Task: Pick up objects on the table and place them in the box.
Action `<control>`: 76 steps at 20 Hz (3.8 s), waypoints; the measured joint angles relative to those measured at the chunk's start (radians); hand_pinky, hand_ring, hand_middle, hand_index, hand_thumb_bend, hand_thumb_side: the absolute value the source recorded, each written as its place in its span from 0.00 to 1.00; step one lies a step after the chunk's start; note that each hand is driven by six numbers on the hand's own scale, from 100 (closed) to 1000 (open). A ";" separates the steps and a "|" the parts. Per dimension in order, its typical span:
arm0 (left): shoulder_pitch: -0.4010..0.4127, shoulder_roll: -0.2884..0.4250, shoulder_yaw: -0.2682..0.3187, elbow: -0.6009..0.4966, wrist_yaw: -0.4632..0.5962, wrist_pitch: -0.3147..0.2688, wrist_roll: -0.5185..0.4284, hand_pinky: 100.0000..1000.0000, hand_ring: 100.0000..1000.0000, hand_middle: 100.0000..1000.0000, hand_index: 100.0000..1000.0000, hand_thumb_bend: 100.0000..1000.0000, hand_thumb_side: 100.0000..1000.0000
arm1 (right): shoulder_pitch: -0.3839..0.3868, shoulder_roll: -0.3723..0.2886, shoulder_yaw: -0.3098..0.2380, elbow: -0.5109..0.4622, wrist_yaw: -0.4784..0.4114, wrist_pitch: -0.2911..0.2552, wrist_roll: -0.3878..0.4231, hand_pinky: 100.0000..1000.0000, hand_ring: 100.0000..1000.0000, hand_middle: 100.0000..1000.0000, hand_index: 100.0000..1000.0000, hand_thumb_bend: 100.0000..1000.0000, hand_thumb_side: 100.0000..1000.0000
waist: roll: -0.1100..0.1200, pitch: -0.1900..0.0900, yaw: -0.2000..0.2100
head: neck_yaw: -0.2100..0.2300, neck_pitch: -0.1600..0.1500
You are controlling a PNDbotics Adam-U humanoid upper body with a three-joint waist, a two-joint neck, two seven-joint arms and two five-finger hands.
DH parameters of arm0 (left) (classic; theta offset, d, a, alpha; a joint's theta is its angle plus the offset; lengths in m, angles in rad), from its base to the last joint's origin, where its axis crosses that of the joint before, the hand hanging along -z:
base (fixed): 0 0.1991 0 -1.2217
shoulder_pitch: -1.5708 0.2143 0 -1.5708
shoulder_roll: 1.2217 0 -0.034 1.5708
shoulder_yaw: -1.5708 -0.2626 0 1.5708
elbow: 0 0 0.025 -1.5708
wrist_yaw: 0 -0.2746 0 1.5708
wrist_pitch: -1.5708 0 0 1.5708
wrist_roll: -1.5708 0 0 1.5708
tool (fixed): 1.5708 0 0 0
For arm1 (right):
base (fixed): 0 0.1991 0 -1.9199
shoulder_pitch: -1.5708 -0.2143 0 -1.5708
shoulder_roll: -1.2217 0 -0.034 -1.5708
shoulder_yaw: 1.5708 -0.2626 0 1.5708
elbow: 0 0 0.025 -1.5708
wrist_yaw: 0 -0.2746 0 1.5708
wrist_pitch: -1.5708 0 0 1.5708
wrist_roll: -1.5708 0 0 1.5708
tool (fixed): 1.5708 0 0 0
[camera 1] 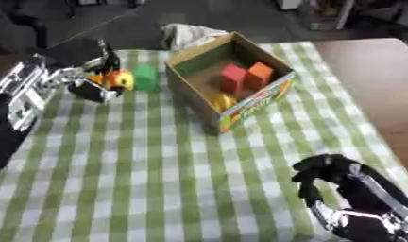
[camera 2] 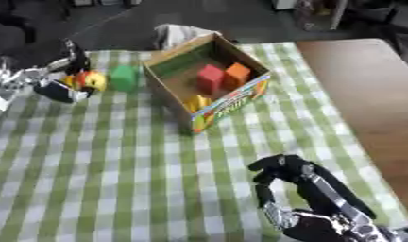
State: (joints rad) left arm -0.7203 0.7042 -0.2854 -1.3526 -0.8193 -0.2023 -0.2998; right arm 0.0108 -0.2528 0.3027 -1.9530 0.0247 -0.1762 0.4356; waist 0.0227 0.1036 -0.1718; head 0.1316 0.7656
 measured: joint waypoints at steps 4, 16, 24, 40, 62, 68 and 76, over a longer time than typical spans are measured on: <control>-0.085 -0.038 -0.028 0.013 -0.015 -0.013 -0.010 0.55 0.38 0.35 0.53 0.23 0.15 | 0.000 0.000 0.001 0.002 0.000 0.000 0.000 0.65 0.42 0.38 0.71 0.00 0.07 | -0.005 0.000 -0.014 | 0.001 0.000; -0.176 -0.301 -0.096 0.188 -0.142 -0.115 -0.003 0.60 0.49 0.48 0.68 0.19 0.17 | -0.001 0.000 0.012 0.004 -0.003 0.005 0.009 0.65 0.42 0.38 0.71 0.00 0.07 | -0.013 0.000 -0.038 | 0.013 0.000; -0.176 -0.357 -0.099 0.260 -0.193 -0.128 0.022 0.63 0.56 0.58 0.77 0.21 0.18 | -0.001 0.001 0.013 0.004 -0.005 0.007 0.011 0.65 0.42 0.38 0.71 0.00 0.07 | -0.017 0.001 -0.043 | 0.016 0.000; -0.114 -0.095 0.041 0.192 -0.066 0.035 -0.016 0.66 0.59 0.64 0.82 0.22 0.20 | 0.005 0.001 0.006 0.005 -0.002 0.004 0.007 0.65 0.42 0.39 0.71 0.00 0.07 | -0.007 -0.001 -0.009 | -0.006 0.000; -0.143 -0.171 0.253 0.727 -0.287 0.201 0.084 0.68 0.61 0.66 0.83 0.26 0.23 | 0.008 0.001 0.006 0.005 -0.001 0.003 0.006 0.65 0.42 0.39 0.70 0.00 0.09 | -0.016 0.000 -0.025 | -0.009 0.000; -0.136 -0.172 0.258 0.730 -0.309 0.191 0.061 0.63 0.54 0.58 0.78 0.22 0.21 | 0.007 0.001 0.006 0.005 -0.001 0.003 0.006 0.65 0.42 0.39 0.70 0.00 0.10 | -0.016 0.000 -0.024 | -0.010 0.000; -0.136 -0.174 0.247 0.641 -0.262 0.139 0.082 0.47 0.35 0.34 0.56 0.00 0.14 | 0.008 0.001 0.006 0.005 -0.001 0.004 0.005 0.65 0.42 0.39 0.70 0.00 0.10 | -0.019 0.000 -0.017 | -0.011 0.000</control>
State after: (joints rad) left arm -0.8562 0.5298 -0.0383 -0.7121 -1.0815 -0.0634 -0.2179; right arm 0.0183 -0.2516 0.3090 -1.9476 0.0237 -0.1722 0.4404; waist 0.0038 0.1037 -0.1885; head 0.1202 0.7656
